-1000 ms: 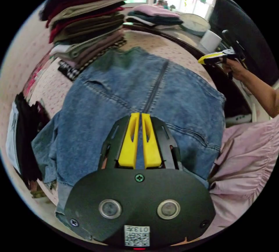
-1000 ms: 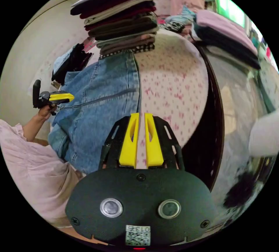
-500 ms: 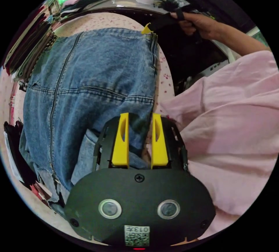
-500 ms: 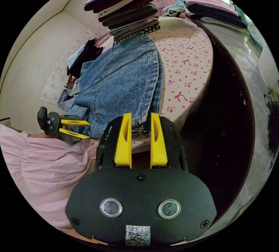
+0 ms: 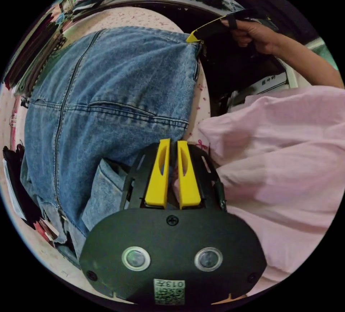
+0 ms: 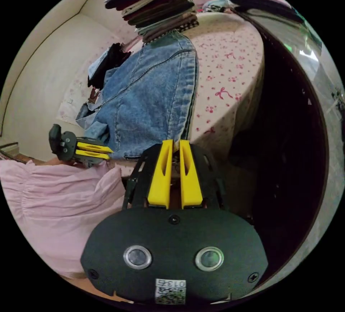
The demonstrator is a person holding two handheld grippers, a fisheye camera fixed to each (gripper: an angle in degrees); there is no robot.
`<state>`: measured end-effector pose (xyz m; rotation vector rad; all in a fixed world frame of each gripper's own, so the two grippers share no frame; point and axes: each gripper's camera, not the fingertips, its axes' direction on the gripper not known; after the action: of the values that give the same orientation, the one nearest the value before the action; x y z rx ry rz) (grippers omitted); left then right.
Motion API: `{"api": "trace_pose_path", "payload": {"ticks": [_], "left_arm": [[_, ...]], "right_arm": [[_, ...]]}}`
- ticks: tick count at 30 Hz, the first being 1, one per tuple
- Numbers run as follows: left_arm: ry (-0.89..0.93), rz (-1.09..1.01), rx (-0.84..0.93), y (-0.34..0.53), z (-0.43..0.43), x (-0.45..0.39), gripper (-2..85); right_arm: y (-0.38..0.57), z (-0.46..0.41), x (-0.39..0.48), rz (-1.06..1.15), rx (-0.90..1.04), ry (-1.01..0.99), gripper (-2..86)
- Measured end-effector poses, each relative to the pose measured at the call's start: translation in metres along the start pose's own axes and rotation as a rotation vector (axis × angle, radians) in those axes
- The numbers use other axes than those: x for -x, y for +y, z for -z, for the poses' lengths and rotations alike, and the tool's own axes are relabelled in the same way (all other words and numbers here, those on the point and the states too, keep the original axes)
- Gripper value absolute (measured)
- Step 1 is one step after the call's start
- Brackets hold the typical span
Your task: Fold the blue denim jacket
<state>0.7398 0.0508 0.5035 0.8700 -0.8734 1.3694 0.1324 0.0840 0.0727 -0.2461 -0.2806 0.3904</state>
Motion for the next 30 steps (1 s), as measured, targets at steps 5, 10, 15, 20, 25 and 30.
{"api": "trace_pose_path", "payload": {"ticks": [5,10,15,20,25,30], "left_arm": [[0.152,-0.037,-0.125,0.032,0.057,0.005,0.0],[0.066,0.24,-0.262,0.067,0.095,0.068,-0.2],[-0.059,0.456,-0.157,0.089,0.077,0.12,-0.3],[0.014,0.42,0.001,0.127,0.048,0.119,-0.3],[0.07,0.584,-0.154,0.201,0.075,0.119,-0.2],[0.186,0.889,-0.338,0.307,0.082,0.124,0.6]], "right_arm": [[0.003,0.037,0.014,0.011,-0.024,0.122,1.8],[-0.013,0.043,0.066,0.146,-0.13,0.212,1.2],[-0.051,-0.038,0.151,0.427,-0.001,0.246,0.5],[-0.053,-0.092,0.169,0.511,0.144,0.346,0.4],[-0.045,-0.068,0.186,0.49,0.092,0.385,1.0],[-0.043,-0.074,0.249,0.633,0.108,0.023,4.5]]}}
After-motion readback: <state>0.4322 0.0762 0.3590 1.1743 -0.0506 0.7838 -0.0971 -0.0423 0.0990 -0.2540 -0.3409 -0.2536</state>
